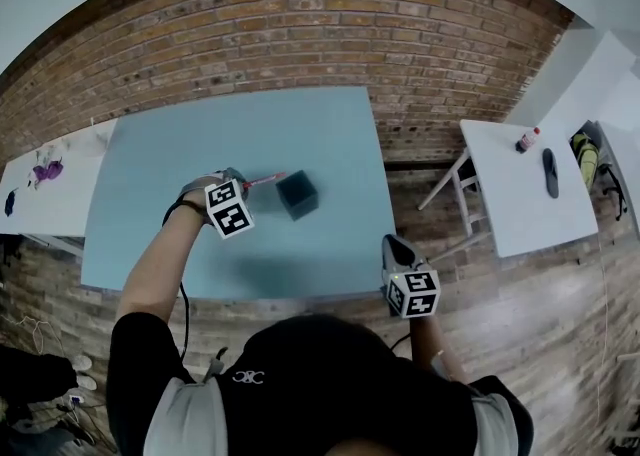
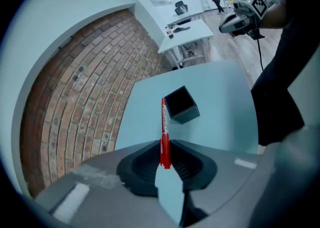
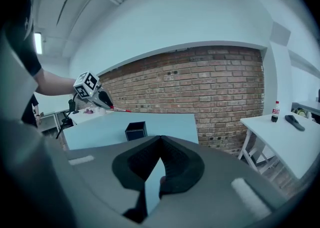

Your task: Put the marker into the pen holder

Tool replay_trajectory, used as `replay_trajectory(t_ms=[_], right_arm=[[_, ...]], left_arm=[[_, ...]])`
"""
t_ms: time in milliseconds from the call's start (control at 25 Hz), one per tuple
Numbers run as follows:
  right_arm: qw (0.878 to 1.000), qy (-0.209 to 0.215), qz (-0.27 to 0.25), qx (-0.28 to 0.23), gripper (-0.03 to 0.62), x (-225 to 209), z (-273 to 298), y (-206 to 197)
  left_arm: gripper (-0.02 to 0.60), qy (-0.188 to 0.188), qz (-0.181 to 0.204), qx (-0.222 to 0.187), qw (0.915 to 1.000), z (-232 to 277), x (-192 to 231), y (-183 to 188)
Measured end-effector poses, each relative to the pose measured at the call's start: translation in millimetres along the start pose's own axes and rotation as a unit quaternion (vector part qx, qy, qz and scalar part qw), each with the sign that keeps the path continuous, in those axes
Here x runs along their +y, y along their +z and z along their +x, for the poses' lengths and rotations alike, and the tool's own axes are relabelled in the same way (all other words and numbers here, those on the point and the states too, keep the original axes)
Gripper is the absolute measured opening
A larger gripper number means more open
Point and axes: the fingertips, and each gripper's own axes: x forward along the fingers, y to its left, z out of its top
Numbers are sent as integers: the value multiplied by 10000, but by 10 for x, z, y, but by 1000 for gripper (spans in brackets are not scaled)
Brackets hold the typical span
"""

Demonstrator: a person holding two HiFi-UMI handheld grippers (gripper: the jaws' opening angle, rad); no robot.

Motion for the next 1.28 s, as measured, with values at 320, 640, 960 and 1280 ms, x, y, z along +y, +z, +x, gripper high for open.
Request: replay_trajectory(t_ms=[320,640,960,1280], right_arm=[[9986,-462,246,-114,5,-215,-285,-78],[9958,-851,325,-25,5,-423,-559,-278],[9923,-1166,422,5,5,-571,-743,-347],[9902,-1321,444,68,5,-667,-827,-414]], left_arm=[[71,-522,1383,849,9854,297,-51,311],[71,-835,1831,1292,9710,627,-104,471],[71,-1103,2129,1479,9595,928,-169,633],[72,-1375,2198,1593,9526,1102,-263,679]])
